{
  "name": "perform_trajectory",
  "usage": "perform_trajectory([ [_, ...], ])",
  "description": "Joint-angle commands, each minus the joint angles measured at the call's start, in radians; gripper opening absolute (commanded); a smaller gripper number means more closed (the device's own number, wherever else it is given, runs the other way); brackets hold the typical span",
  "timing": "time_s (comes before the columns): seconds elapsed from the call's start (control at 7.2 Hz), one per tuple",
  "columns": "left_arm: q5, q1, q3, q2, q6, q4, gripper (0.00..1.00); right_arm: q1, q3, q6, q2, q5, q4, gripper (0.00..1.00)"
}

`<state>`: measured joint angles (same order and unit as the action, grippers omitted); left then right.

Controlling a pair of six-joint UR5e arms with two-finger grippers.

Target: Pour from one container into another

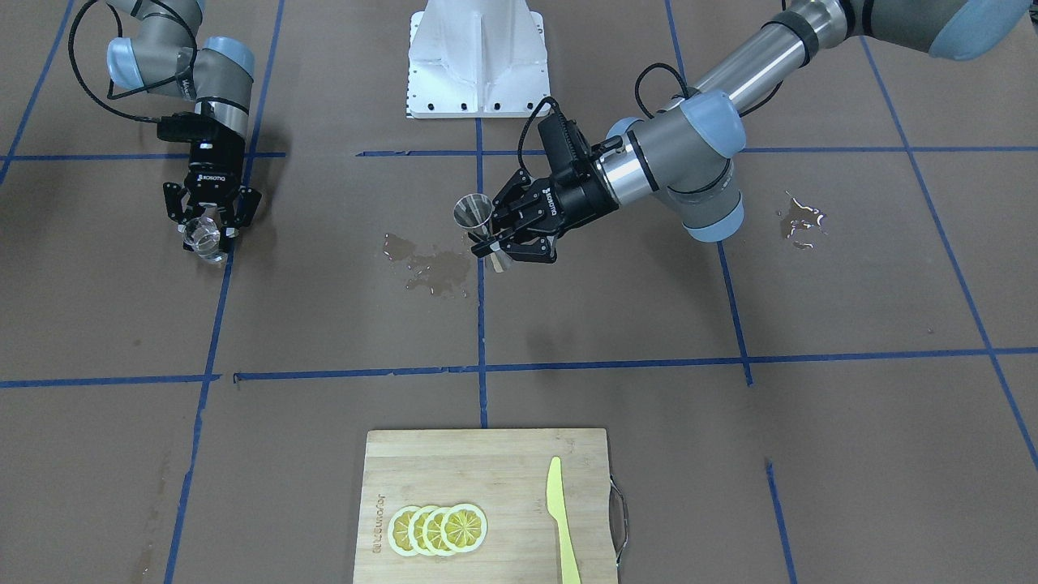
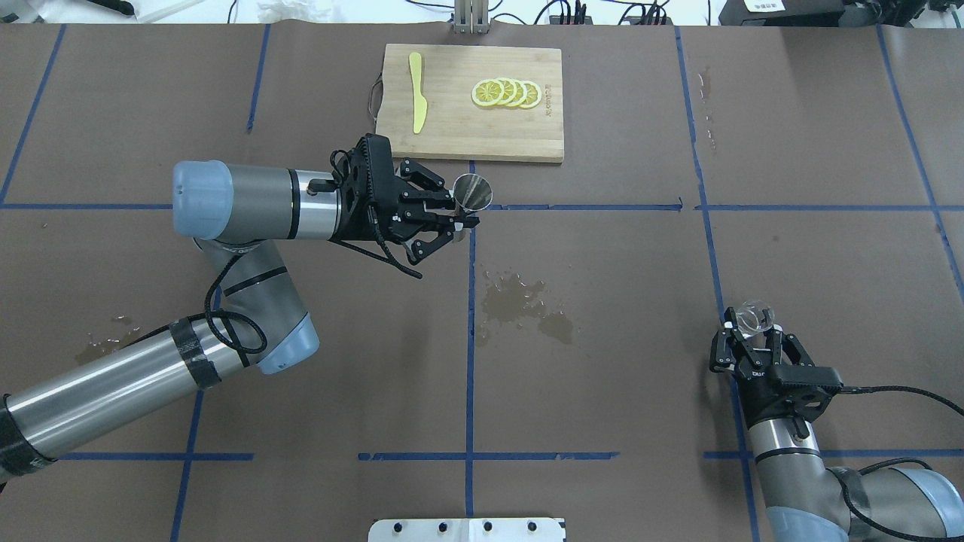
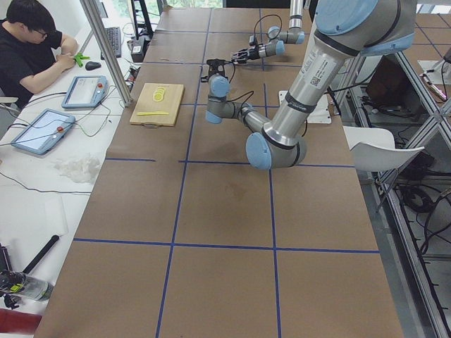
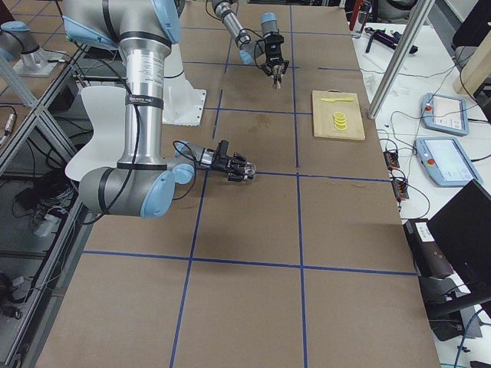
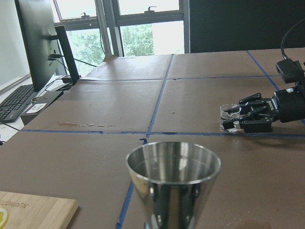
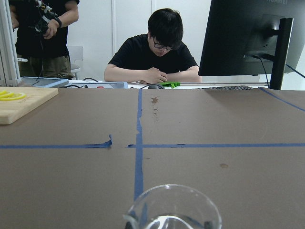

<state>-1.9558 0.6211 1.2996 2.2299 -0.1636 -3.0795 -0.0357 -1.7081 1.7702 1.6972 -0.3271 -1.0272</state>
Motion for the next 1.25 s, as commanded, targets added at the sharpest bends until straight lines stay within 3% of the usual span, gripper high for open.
perform_trajectory([
  [0.0,0.000,-0.001,0.001,-0.001,-0.001,-0.007,0.00,-0.001,-0.005,-0.008,0.004,0.031,0.015,0.00],
  [0.28,0.002,-0.001,0.001,-0.007,-0.001,-0.011,0.00,-0.004,-0.039,-0.020,0.010,0.031,0.038,0.00],
  [0.42,0.002,0.000,0.001,-0.009,-0.001,-0.011,0.00,-0.003,-0.044,-0.126,0.025,0.099,0.044,0.00],
  [0.56,0.002,0.000,0.000,-0.009,-0.001,-0.011,0.00,-0.003,-0.050,-0.256,0.029,0.102,0.115,0.00],
  [0.69,0.002,-0.001,0.001,-0.009,-0.001,-0.011,0.00,-0.003,-0.047,-0.449,0.029,0.082,0.320,0.00],
  [0.97,0.002,-0.001,0.001,-0.009,-0.001,-0.011,0.00,0.005,0.066,-0.840,0.019,0.027,0.764,0.00],
  [1.11,0.002,-0.001,0.001,-0.009,-0.001,-0.011,0.00,-0.003,0.062,-0.982,0.016,-0.011,0.853,0.00],
])
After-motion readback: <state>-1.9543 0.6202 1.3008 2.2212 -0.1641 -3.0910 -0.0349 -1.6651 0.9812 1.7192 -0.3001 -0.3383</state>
